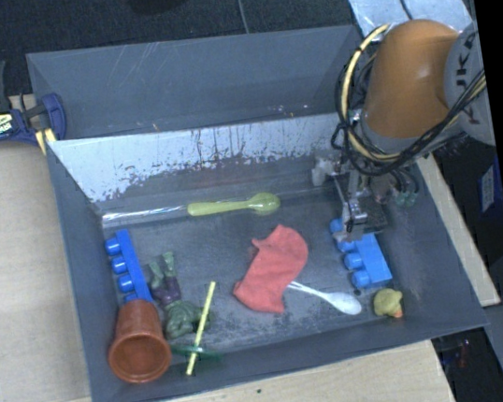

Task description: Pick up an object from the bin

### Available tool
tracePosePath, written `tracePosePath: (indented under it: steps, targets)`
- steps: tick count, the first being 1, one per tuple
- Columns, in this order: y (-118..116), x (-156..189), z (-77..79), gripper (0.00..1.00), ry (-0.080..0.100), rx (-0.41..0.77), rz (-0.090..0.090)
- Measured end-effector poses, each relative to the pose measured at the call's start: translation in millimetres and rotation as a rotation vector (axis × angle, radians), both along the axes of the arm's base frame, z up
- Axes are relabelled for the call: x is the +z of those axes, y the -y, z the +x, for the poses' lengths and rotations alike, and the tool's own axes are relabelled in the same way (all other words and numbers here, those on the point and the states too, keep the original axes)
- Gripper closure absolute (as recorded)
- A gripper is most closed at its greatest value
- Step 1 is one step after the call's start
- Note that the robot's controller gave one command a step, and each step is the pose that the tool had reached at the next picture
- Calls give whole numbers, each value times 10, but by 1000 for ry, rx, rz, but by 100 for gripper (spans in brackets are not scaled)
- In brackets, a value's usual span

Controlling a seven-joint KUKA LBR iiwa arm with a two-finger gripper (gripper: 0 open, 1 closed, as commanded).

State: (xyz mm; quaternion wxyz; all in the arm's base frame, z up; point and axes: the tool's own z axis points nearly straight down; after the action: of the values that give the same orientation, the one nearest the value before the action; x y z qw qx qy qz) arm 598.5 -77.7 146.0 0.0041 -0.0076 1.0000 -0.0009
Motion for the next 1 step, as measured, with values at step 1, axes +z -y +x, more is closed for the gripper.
tracePosePath:
  steps: [1]
  targets:
    - [-105, -250, 95, 0, 2, -56, 0]
